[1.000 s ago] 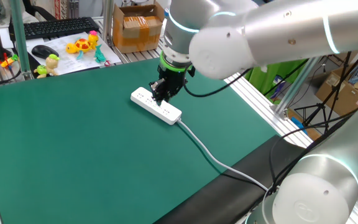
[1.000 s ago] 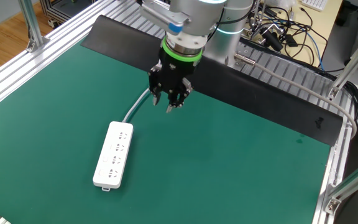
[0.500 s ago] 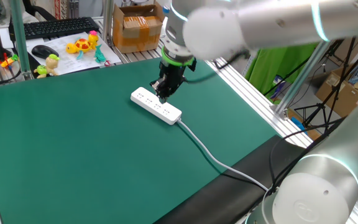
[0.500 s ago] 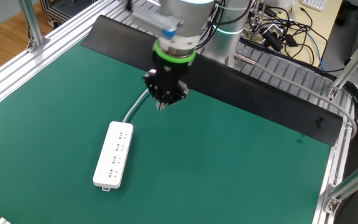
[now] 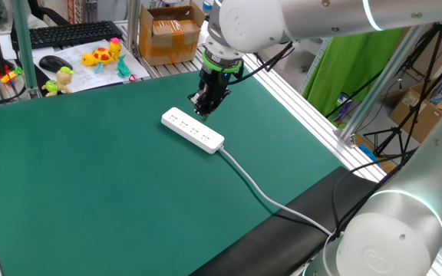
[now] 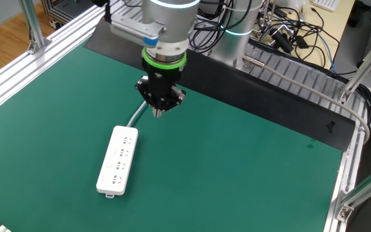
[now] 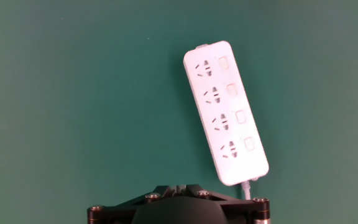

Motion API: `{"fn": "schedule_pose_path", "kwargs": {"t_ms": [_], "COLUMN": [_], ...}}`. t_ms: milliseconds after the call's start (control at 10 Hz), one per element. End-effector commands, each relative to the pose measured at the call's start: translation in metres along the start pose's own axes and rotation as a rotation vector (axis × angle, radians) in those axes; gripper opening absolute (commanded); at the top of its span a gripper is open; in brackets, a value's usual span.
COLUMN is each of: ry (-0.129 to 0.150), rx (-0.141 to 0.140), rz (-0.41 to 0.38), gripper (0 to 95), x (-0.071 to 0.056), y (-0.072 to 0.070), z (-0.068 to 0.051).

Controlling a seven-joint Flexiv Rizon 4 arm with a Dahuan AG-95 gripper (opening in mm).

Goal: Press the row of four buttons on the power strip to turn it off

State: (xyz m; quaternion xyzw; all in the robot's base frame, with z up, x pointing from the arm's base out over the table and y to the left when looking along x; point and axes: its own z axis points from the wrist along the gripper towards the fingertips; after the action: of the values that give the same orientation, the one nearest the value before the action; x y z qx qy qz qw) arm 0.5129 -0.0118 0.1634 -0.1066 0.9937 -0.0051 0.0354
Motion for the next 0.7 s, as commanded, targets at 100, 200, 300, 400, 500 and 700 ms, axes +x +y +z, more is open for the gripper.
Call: {"fn": "schedule_pose_path", "kwargs": {"t_ms": [100,200,300,400,500,700], "ry": [-0.008,-0.009,-0.009,-0.011,-0.015,-0.021], "rx": [0.016,0.015,0.015,0.016,0.022,0.028], "rz": [-0.032,-0.031,-0.031,-0.032,-0.024,-0.01], "gripper": [0.0,0.0,0.0,0.0,0.0,0.0], "x": [0.002,0.003,0.004,0.005,0.005,0.003], "y": [-0.01,-0.016,-0.02,-0.024,-0.029,-0.041], "z": [0.006,0.009,0.011,0.014,0.016,0.017]}}
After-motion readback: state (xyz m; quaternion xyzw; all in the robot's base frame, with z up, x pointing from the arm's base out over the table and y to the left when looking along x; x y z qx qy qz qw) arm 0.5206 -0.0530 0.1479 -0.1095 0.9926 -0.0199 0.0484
